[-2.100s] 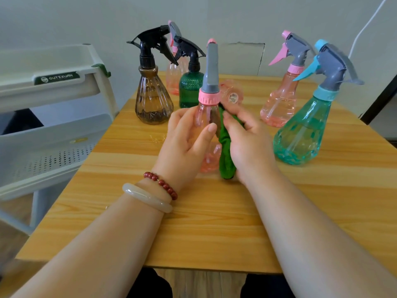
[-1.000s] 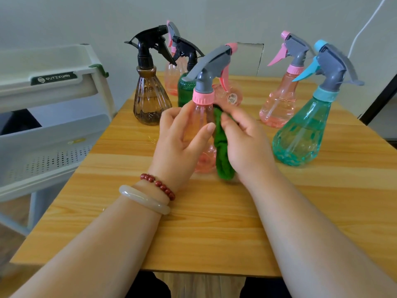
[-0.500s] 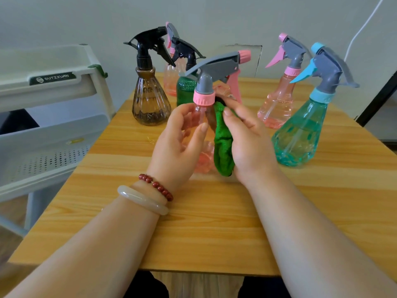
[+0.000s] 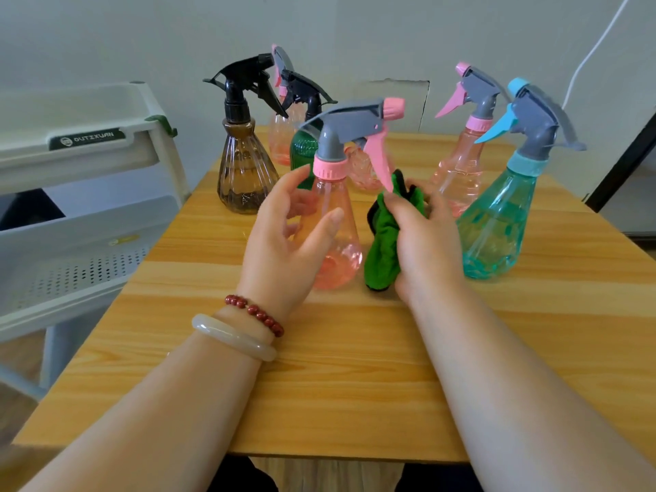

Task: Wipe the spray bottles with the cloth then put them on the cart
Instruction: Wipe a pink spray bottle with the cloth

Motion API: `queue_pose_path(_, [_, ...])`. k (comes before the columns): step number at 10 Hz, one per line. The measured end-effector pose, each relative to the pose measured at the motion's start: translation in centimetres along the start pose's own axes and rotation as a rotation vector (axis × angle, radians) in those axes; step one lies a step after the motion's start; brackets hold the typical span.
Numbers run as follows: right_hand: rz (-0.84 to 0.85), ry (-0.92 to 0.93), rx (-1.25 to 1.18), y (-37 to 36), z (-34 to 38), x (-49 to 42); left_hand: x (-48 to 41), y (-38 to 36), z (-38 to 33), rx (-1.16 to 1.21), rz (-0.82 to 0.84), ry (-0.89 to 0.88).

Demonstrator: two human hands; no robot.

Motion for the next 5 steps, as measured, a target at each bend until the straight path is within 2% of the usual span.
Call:
queue_pose_path(1, [0.019,-0.065,-0.128,-0.2,0.4,0.3,0.1,-0.3,0.2,0.070,0.063,0.045])
queue_pose_path(2, [0.095,-0.011,-0.154,-0.6,0.6,0.8,0.0,-0.8,0.5,-0.034,0.151,0.063])
queue_pose_path(3, [0.088,0.158,0.013,-0.4,0.9,0.9,0.1,-0.8,-0.3,-0.010,0.160,0.088])
queue_pose_path(4, [0.002,0.425,0.131,0.2,2.0,0.9,0.1,-0.2,-0.6,0.237,0.184,0.204])
queue_pose_path(5, [0.121,0.618,0.227,0.1,2.7,1.3,0.4,-0.1,-0.9,0.328,0.268,0.317])
Point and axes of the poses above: each hand's wrist, its own x-axis away from the middle knuckle, its own y-axis out of the back of the hand, z = x × y, the point moved 2 cm from there along -x, towards the middle knuckle, and after that the axes turned 12 degrees about y, right-handed, at the moved point
